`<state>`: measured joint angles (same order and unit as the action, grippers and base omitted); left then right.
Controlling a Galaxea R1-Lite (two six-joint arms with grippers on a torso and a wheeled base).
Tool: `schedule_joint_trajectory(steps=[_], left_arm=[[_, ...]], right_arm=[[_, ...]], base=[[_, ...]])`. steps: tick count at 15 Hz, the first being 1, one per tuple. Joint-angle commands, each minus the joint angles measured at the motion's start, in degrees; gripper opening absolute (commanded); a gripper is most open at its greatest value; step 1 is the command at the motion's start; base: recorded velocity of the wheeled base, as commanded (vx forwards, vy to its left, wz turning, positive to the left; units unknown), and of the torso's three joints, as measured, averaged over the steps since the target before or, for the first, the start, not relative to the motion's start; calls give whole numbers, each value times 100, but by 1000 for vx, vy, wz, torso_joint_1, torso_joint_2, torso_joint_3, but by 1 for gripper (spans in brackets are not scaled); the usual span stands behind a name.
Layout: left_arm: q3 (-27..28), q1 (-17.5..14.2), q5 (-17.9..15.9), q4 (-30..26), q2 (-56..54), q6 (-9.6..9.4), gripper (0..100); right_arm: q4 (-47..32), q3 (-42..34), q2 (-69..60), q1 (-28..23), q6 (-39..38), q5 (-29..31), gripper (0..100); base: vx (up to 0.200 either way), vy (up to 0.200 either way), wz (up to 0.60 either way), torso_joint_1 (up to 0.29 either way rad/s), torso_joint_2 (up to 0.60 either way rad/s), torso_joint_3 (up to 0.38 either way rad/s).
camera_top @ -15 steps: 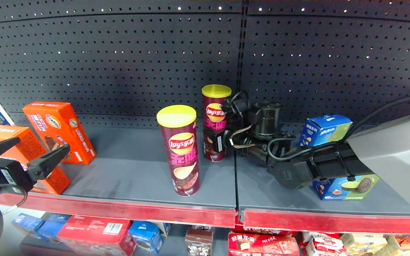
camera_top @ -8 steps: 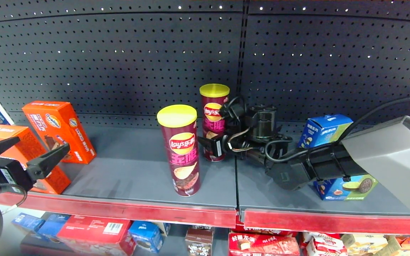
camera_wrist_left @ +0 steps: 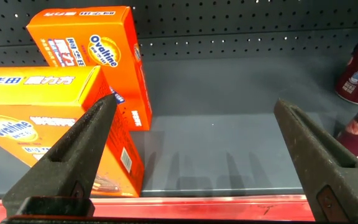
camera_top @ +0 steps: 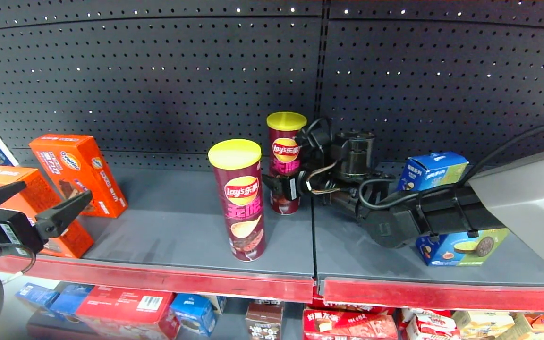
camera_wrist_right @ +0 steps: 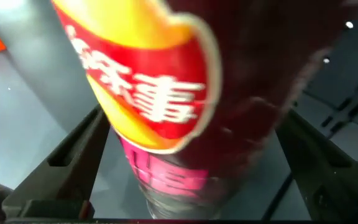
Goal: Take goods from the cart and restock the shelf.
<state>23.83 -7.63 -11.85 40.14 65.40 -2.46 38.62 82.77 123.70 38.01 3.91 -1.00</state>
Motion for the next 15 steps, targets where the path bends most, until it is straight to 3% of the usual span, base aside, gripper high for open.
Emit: schedule_joint_trajectory(steps=[1, 8, 15], left_arm=[[-1, -2, -2, 2, 8, 0, 100], [51, -10, -2, 2, 8, 0, 100], [43, -10, -2, 2, 131, 0, 100]], right_arm=[[-12, -51, -232, -4, 4, 12, 100], [-39, -350, -592, 5, 4, 56, 100], [-39, -1483, -1550, 57, -13, 56, 100]], base=[[0, 0, 0, 0, 0, 0], [0, 0, 0, 0, 0, 0], [0, 0, 0, 0, 0, 0]])
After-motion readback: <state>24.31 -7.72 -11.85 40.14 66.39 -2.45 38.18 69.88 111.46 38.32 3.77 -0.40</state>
